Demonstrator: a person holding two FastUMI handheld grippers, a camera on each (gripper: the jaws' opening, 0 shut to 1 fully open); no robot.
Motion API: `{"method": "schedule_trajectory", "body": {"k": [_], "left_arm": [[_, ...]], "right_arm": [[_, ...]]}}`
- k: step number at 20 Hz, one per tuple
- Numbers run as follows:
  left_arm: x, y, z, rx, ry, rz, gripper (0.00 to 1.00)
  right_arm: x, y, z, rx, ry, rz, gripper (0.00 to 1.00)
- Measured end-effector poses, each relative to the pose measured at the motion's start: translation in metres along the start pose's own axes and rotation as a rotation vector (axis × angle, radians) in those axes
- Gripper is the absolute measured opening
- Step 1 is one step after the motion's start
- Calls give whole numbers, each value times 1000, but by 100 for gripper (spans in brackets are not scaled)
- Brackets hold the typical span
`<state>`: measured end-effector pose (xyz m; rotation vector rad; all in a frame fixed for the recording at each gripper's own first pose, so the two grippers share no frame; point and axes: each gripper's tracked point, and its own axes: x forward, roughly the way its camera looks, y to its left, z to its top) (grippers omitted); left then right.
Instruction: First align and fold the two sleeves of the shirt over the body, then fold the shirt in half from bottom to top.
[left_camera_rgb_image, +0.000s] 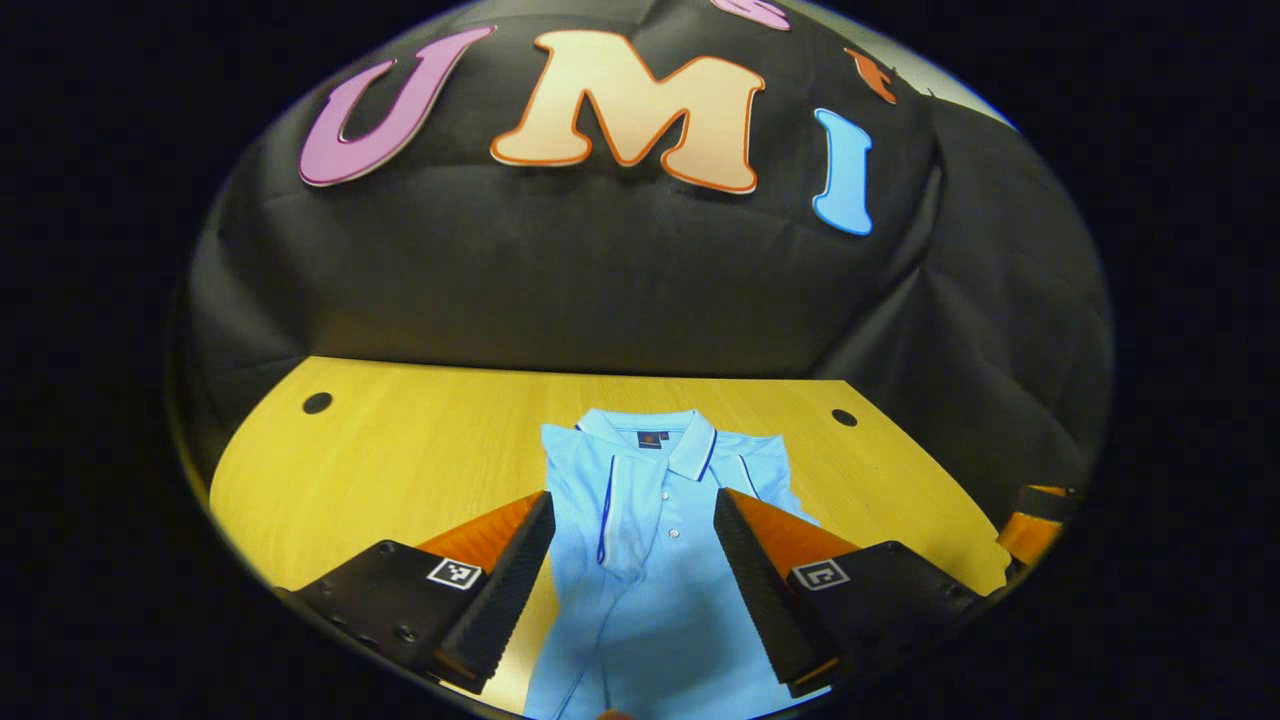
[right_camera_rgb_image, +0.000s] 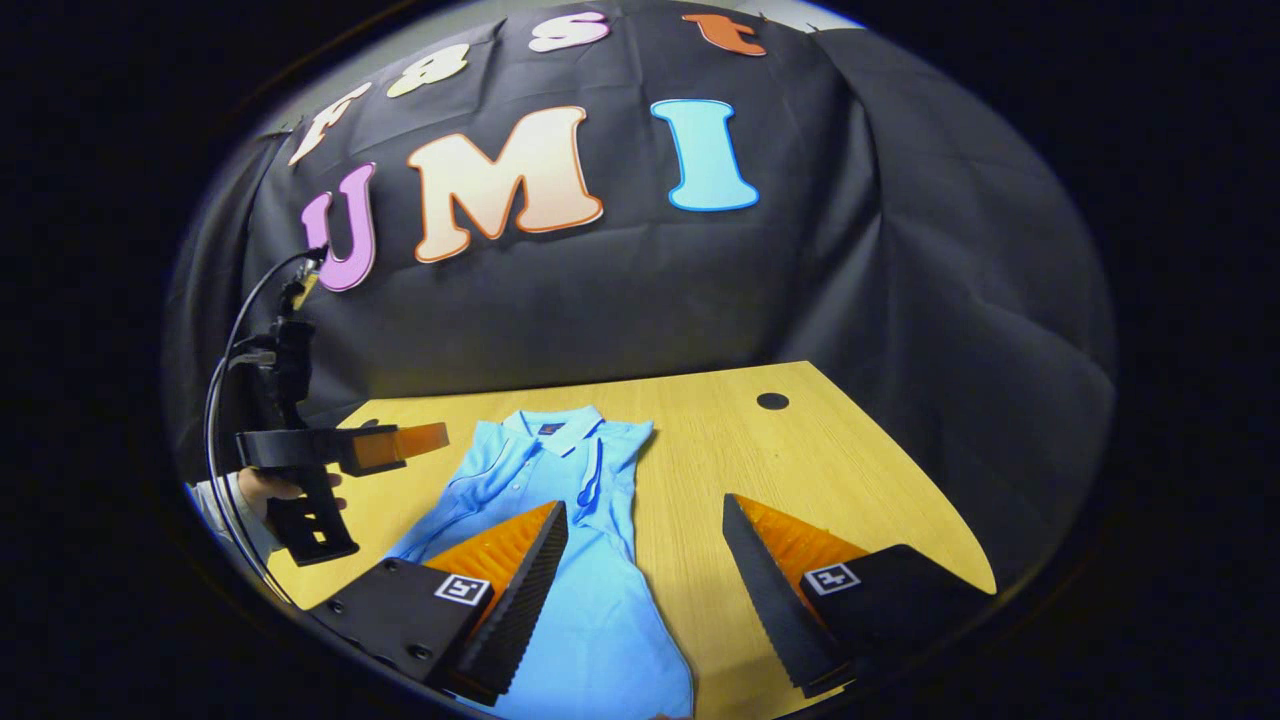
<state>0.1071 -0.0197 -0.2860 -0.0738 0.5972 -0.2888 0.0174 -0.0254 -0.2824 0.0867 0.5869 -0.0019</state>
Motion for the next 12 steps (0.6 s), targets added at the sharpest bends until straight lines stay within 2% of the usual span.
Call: {"method": "schedule_trajectory", "body": {"k": [1,2,8,12], "left_arm": [[-14,4,-1,7,-9,13,96],[-29,8,-3,18,-13,29,96],[-106,26,-26,15,-21,74,96],[-144,33,-61,33,13,103,96]], "right_arm": [[-8,2,2,0,-13,5,93],[-17,5,1,-2,-19,16,97],[-67,7,-19,-31,-19,37,97],[-87,1,-42,-64,-3,36,98]]}}
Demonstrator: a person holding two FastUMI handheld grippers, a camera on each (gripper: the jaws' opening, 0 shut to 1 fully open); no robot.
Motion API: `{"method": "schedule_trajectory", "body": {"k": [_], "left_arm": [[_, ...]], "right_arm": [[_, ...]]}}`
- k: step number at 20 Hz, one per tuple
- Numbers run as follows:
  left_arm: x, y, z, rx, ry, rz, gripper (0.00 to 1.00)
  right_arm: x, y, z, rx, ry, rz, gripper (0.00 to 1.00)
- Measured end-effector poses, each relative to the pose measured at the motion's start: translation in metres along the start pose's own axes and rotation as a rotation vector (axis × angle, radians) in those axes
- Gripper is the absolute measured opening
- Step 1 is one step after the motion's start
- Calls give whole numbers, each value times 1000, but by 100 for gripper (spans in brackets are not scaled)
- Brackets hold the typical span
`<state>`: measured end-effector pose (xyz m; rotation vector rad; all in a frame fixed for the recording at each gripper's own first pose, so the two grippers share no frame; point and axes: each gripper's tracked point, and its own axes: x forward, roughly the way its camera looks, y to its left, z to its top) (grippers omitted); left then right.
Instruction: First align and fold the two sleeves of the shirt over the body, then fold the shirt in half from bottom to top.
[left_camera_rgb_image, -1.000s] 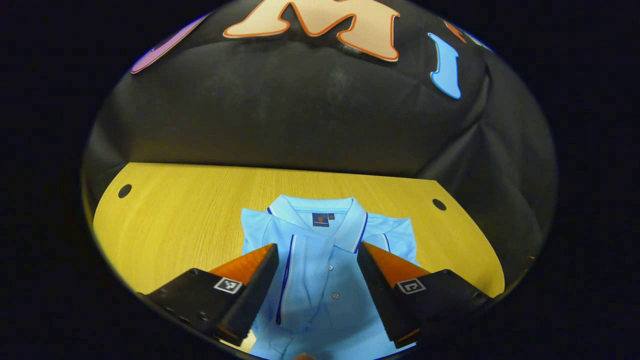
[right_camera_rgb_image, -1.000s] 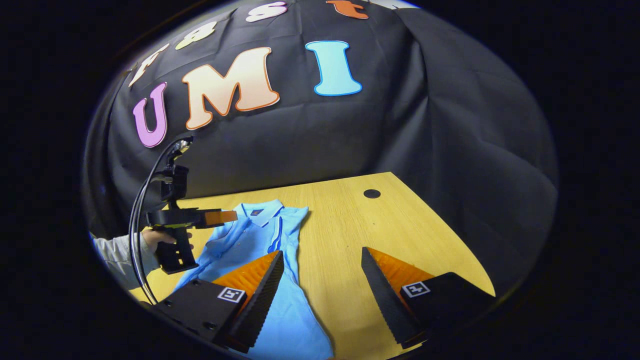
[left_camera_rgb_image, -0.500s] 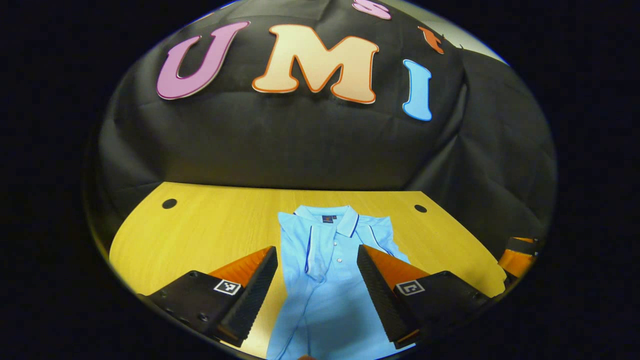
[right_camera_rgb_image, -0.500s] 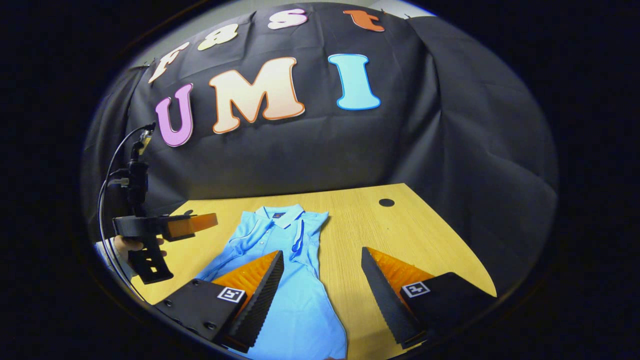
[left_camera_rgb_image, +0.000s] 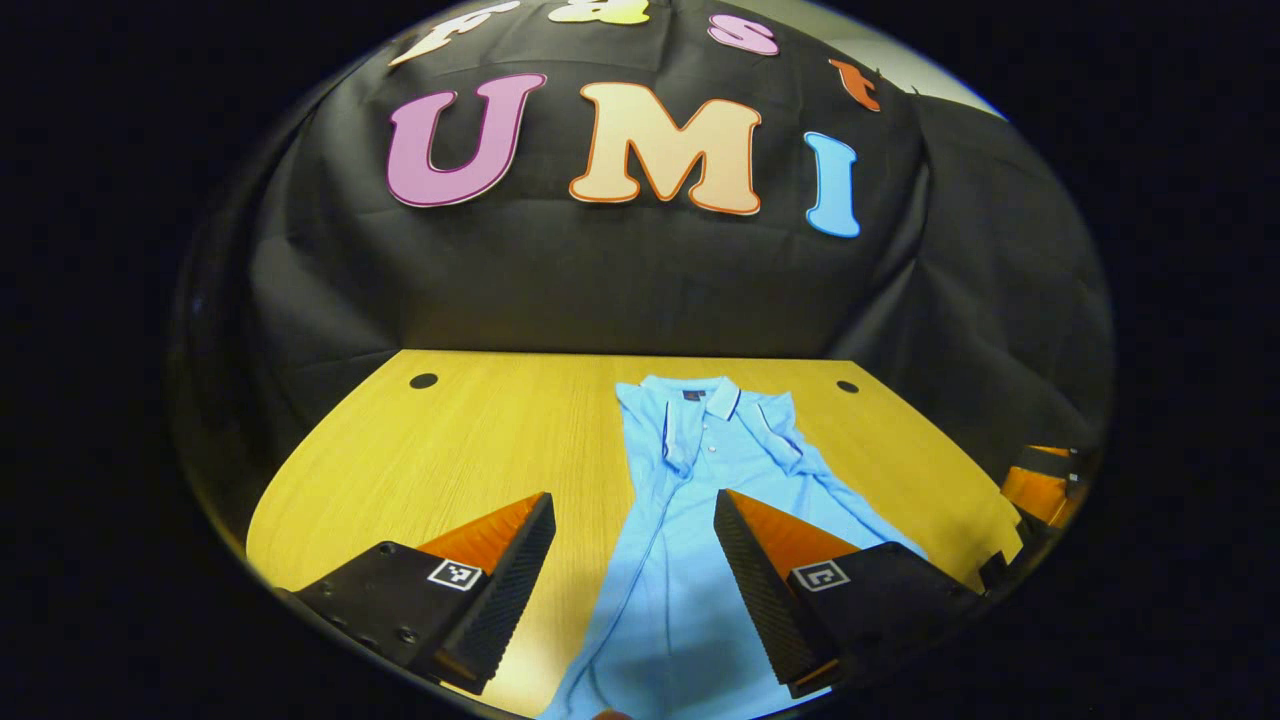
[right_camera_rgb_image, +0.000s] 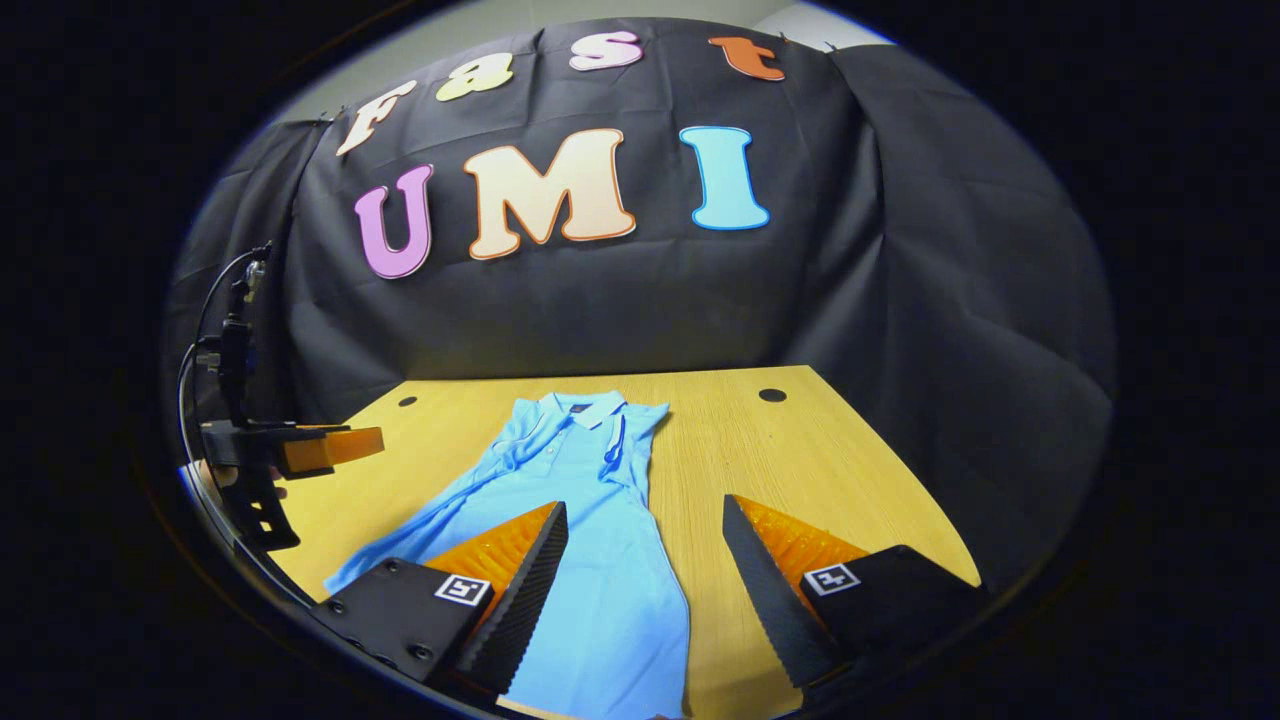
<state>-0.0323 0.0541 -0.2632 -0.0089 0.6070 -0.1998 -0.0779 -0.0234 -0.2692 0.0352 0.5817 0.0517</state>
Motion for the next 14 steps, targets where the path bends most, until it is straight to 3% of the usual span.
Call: {"method": "schedule_trajectory", "body": {"k": [9,11,12,13,14], "left_arm": [[-51,-13,-110,-3,179,-7,96],[-59,-12,-127,15,209,-3,96],[-61,-10,-134,24,227,2,96],[-62,-8,-141,26,237,9,97],[-64,-6,-147,25,252,15,97]], "right_arm": [[-22,2,-59,-32,106,2,98],[-26,4,-75,-35,140,5,93],[-29,4,-83,-38,155,3,98],[-31,5,-92,-43,172,2,93],[-33,4,-99,-47,188,-1,98]]}}
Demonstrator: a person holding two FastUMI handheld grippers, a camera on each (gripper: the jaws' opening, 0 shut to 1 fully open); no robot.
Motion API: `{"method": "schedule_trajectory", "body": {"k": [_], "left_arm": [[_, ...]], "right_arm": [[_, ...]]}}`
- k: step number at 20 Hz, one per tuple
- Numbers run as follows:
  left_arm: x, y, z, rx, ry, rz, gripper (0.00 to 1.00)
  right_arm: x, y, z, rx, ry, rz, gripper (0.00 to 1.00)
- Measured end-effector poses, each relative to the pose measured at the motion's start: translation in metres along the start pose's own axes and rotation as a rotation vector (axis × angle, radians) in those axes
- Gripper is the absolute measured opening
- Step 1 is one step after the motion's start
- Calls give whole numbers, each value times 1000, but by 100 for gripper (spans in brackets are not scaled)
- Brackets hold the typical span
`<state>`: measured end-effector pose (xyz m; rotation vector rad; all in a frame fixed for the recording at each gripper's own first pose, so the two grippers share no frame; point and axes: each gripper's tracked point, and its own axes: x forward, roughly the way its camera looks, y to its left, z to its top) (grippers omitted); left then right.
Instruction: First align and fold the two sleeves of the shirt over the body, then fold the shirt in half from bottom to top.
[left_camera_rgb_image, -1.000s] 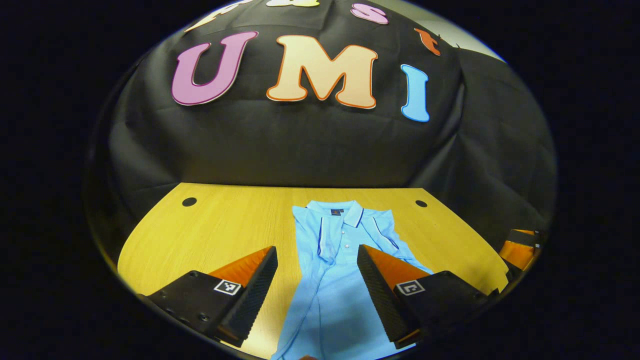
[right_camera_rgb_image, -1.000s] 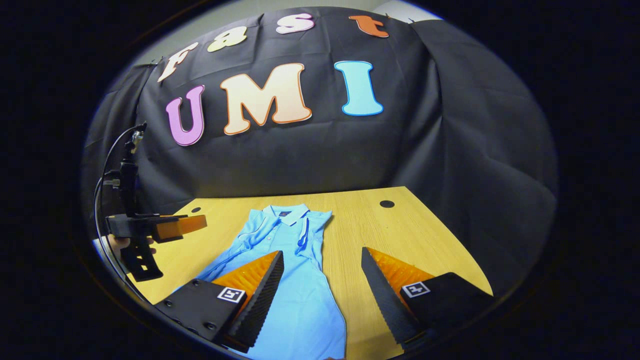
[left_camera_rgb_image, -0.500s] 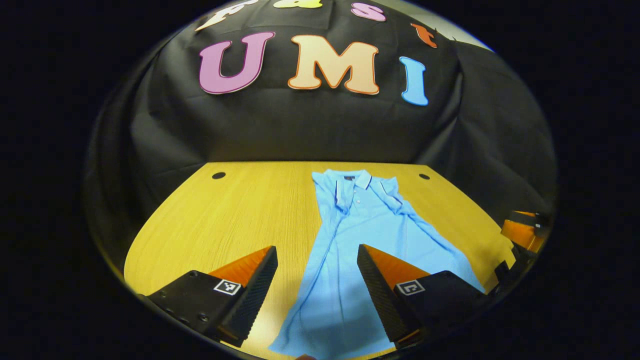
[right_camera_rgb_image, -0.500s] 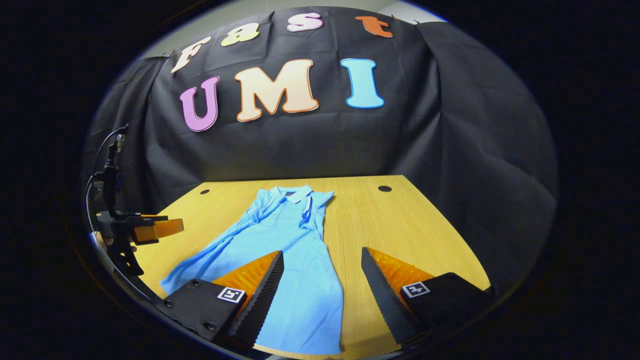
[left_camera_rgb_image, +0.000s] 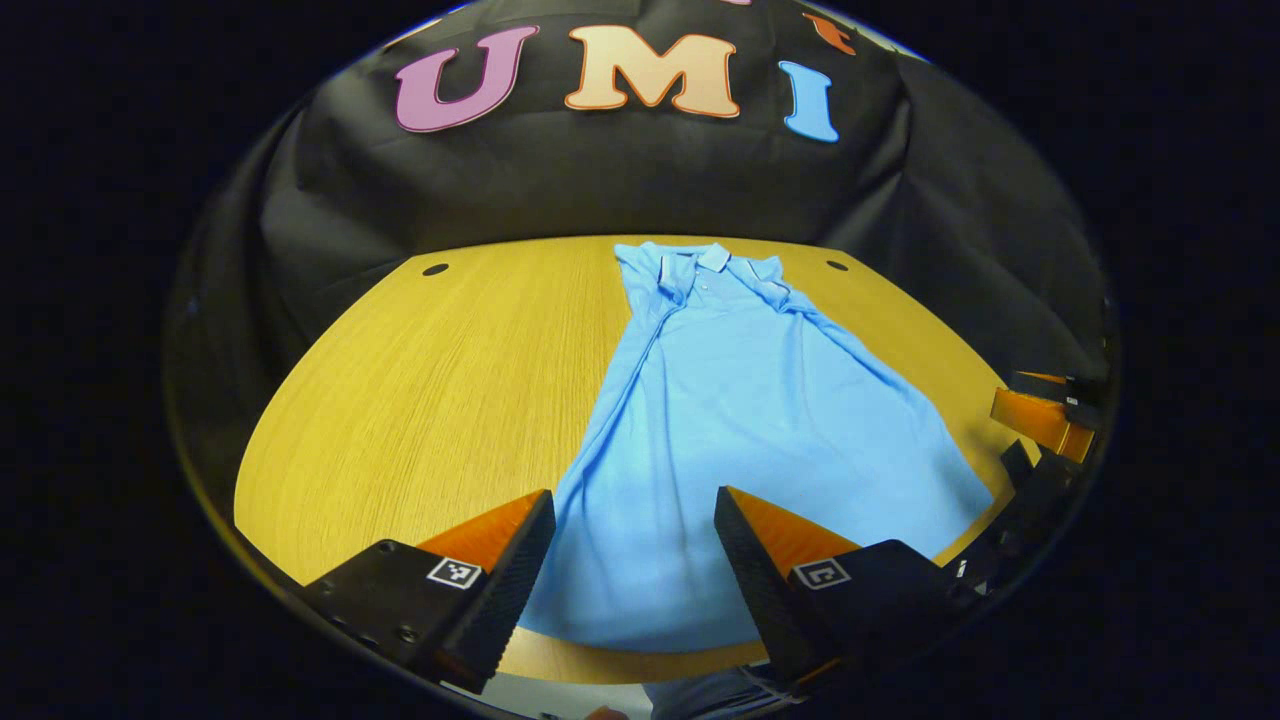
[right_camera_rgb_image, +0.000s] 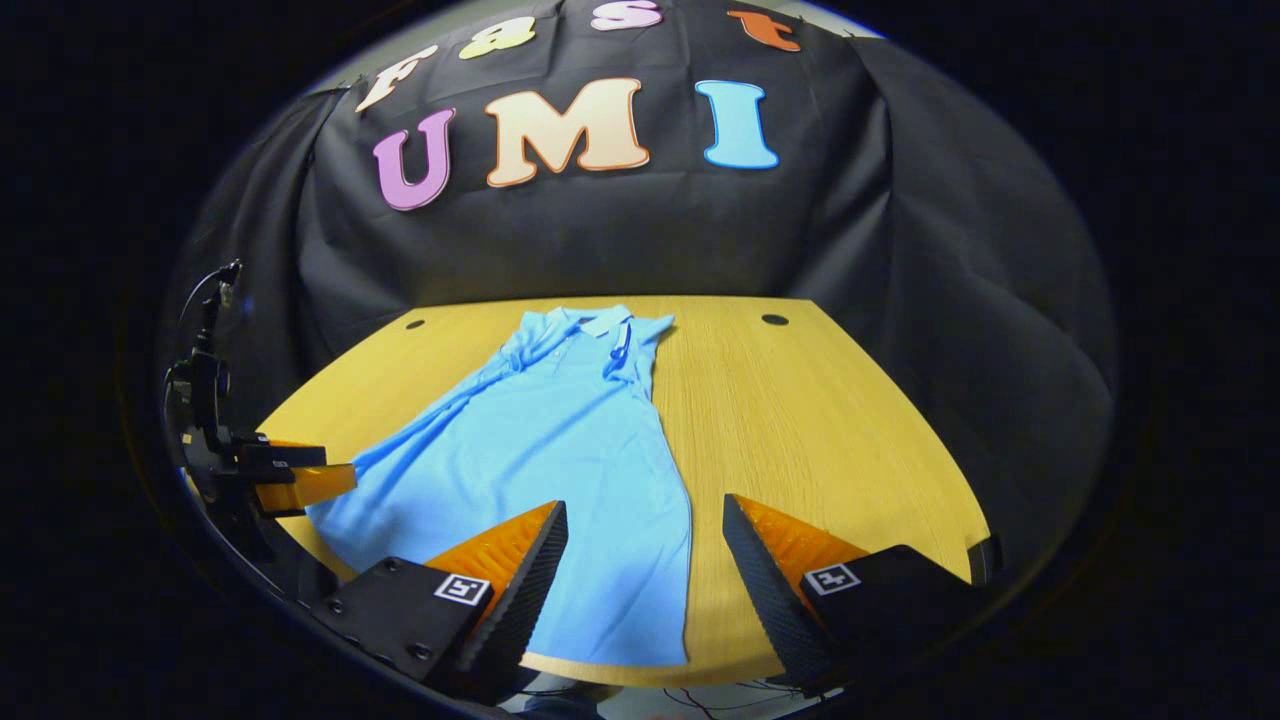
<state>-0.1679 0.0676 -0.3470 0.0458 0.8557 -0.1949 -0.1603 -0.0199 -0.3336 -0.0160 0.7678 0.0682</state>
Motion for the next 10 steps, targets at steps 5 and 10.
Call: {"method": "schedule_trajectory", "body": {"k": [5,10], "left_arm": [[-2,8,-28,2,43,38,96],[-3,11,-47,26,60,65,97]], "right_arm": [[-8,2,-36,-4,70,-2,93],[-10,1,-62,-2,123,-9,92]]}}
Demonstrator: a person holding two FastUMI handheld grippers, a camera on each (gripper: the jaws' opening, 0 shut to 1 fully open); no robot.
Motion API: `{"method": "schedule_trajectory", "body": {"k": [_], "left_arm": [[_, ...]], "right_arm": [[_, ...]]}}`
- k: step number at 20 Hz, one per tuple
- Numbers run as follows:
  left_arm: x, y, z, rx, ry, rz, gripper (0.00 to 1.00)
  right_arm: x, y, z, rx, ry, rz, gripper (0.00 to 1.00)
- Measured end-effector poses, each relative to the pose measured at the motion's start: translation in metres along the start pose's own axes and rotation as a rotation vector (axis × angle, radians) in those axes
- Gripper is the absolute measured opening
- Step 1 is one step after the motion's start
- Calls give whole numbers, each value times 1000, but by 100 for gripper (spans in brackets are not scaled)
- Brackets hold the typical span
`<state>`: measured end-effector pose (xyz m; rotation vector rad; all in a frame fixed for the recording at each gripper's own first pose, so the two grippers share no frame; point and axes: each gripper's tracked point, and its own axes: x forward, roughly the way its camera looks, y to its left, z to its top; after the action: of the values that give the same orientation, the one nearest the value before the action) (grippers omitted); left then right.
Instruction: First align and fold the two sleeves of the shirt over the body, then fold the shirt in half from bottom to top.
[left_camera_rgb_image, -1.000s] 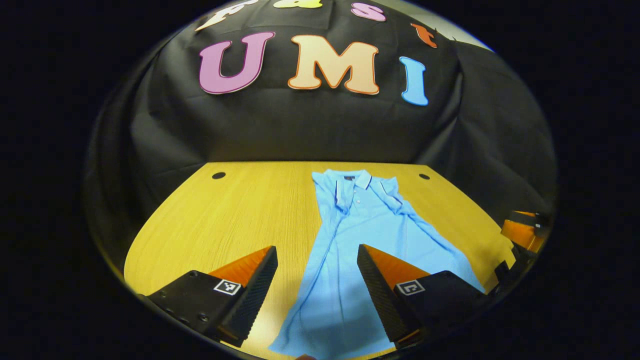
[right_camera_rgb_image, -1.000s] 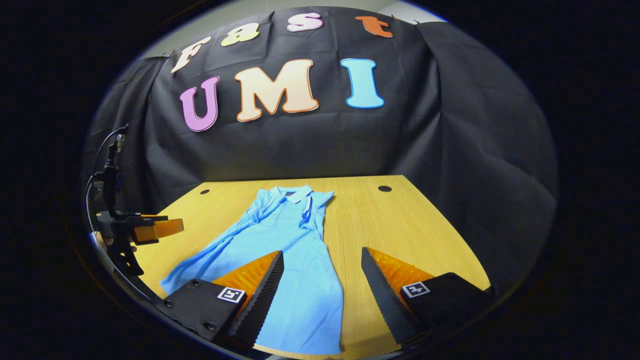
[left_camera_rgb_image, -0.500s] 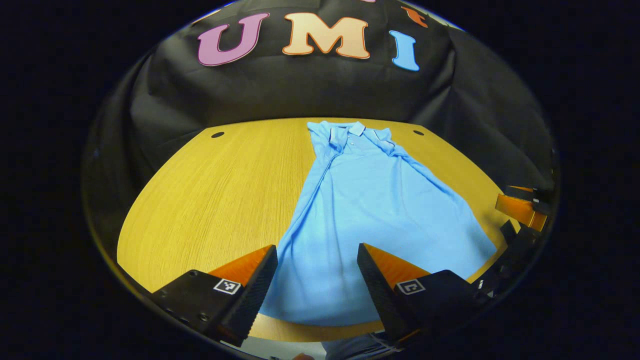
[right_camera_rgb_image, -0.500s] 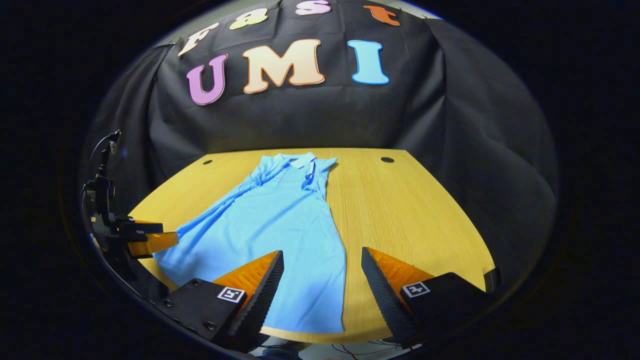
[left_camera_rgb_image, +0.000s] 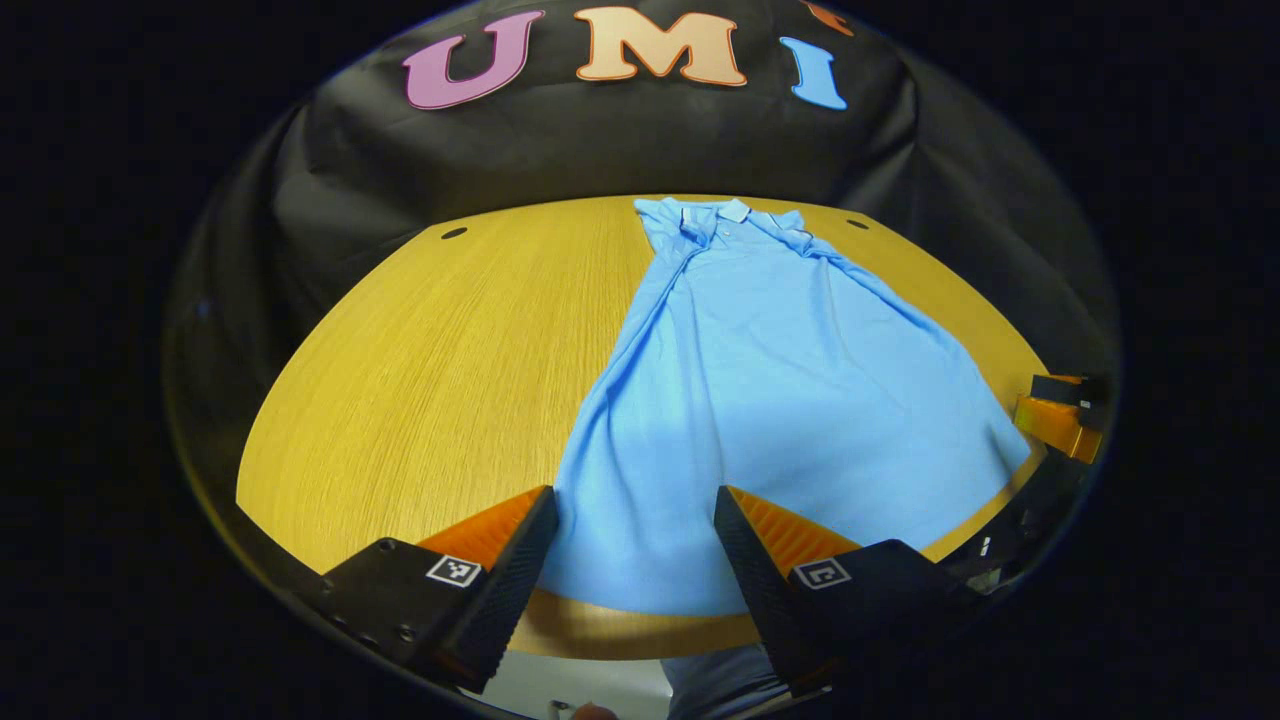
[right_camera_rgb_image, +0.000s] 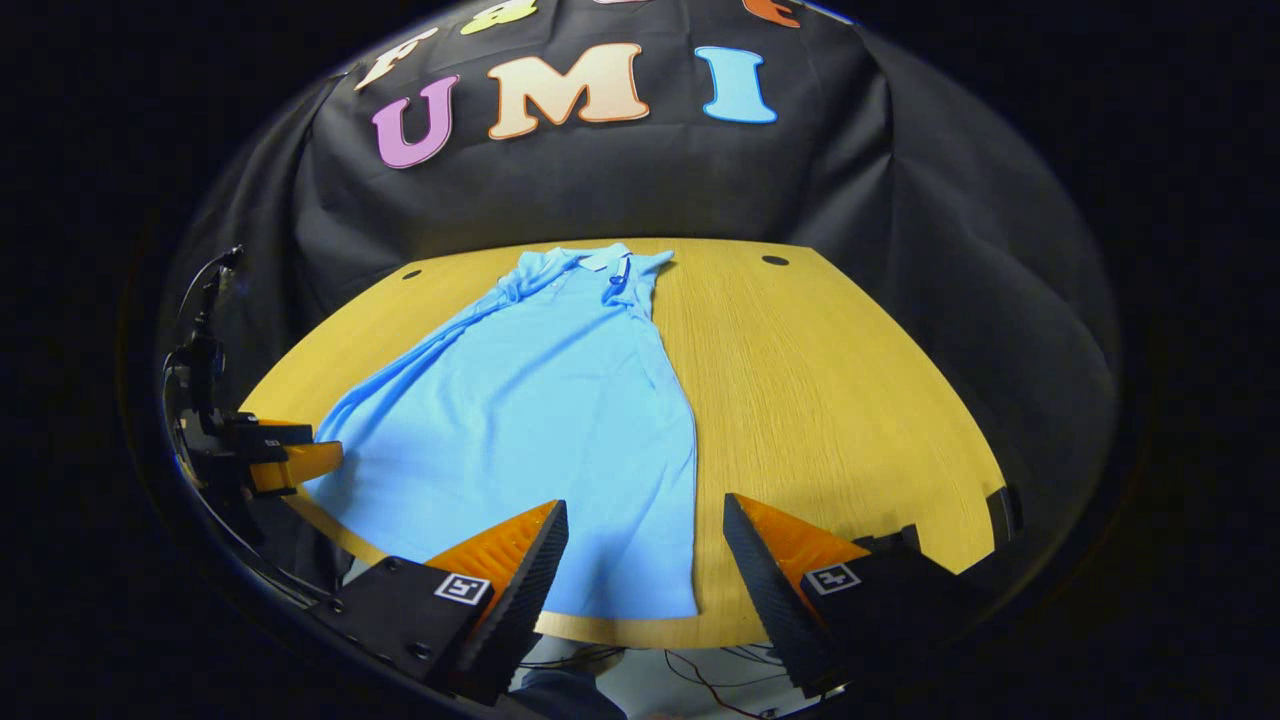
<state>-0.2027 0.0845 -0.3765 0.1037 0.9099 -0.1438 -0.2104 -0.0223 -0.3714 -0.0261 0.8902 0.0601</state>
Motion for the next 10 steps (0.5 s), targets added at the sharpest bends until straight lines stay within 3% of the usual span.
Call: {"method": "schedule_trajectory", "body": {"k": [2,10], "left_arm": [[1,-2,-1,7,-4,3,96],[3,-10,1,2,-67,-24,98]], "right_arm": [[2,1,-8,-1,18,7,98],[12,13,-41,-18,104,18,98]]}}
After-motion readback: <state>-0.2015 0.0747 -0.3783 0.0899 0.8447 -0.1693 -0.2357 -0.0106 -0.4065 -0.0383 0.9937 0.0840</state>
